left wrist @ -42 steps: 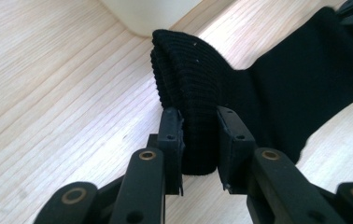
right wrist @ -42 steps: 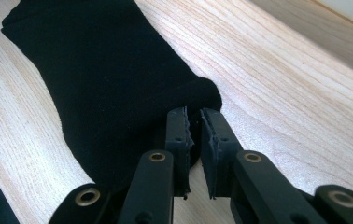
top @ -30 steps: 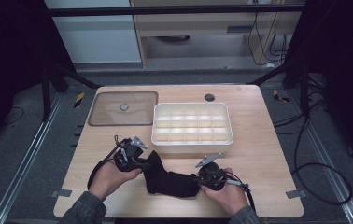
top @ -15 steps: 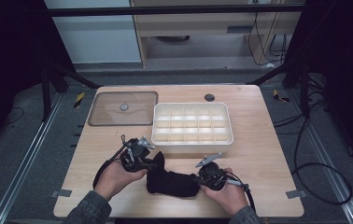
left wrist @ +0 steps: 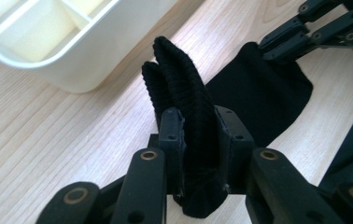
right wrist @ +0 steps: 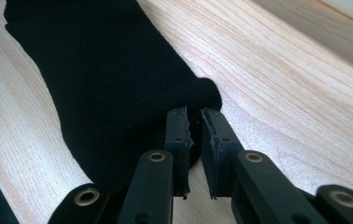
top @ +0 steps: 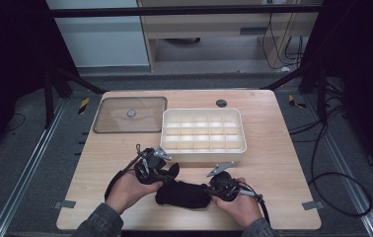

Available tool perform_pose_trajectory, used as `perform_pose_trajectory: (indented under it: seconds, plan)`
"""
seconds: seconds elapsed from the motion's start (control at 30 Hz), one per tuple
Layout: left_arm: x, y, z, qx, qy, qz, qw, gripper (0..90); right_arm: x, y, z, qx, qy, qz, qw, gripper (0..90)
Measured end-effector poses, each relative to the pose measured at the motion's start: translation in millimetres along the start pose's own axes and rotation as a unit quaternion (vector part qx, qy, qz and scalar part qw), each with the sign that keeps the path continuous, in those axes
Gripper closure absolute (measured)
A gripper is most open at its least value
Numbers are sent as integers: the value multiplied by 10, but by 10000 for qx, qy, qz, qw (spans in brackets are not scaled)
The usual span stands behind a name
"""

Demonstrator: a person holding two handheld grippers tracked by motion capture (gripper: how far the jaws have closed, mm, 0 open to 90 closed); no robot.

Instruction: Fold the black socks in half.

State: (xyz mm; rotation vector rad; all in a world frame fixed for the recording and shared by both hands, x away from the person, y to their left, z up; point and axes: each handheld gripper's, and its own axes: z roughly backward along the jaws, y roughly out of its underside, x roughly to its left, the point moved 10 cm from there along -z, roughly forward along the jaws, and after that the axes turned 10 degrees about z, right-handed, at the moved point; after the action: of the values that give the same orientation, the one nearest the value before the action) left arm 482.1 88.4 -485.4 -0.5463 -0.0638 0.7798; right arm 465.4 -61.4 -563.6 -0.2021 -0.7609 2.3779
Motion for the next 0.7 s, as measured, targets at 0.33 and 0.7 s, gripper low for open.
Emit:
perform_pose_trajectory:
  seconds: [0.33, 0.7]
  plan:
    - [-107, -47, -73, 28, 58, -81, 9999, 738, -1, 3, -2, -13, -2, -13, 10000, 809]
    - [-201, -45, -177, 146, 93, -187, 9997, 738, -4, 7, -3, -18, -29, -25, 10000, 799]
